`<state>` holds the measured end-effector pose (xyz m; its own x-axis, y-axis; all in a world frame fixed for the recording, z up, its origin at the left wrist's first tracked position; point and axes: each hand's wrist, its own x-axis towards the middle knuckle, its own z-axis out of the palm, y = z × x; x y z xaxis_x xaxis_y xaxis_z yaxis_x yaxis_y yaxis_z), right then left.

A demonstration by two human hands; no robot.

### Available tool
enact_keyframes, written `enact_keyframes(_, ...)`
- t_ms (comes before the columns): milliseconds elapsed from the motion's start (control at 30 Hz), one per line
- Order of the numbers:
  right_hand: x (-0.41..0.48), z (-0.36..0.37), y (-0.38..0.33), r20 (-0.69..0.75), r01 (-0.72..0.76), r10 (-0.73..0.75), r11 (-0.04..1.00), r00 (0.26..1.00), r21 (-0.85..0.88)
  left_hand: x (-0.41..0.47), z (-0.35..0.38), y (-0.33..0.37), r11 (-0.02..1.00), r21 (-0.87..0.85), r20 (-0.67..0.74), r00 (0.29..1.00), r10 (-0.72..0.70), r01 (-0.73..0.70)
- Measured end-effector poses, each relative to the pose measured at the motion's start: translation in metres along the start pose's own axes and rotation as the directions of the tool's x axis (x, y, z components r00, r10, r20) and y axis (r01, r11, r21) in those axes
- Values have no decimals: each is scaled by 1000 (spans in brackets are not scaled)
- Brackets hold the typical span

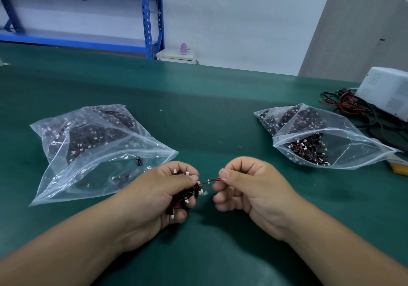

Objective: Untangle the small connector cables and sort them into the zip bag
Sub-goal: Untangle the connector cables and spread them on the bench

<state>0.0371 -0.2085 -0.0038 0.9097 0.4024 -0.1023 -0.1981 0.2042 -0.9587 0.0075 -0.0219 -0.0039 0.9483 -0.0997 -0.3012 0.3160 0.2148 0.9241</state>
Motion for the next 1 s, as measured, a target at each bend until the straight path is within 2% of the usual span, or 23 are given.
enact_keyframes(167, 2, -9, -2, 27, -29, 28, 999, 999, 36, 1, -1, 0, 998, -58, -41, 999, -20, 18)
enact_keyframes(400, 6, -23, -10, -10, -7, 8, 995, 1000, 96, 5, -6, 1, 986, -154, -68, 995, -76, 65)
enact_keyframes(500, 10, -28, -9, -63, 8, -7, 1000, 998, 24, 5, -9, 2, 978, -192, -48, 995, -89, 79)
enact_keyframes(600, 12, -26, -6, -134, 69, -92, 984, 987, -163, 5, -11, 4, 972, -218, -25, 995, -95, 87)
enact_keyframes(733, 15, -23, 0, -126, 118, -228, 815, 965, -568, 6, -11, 5, 964, -245, -26, 993, -117, 107)
enact_keyframes(867, 15, -21, 4, -72, 170, -298, 708, 952, -685, 8, -10, 4, 962, -245, -59, 989, -139, 121)
enact_keyframes(1000, 14, -23, 6, 84, 313, -423, 509, 902, -802, 6, -10, 4, 960, -248, -28, 989, -144, 132)
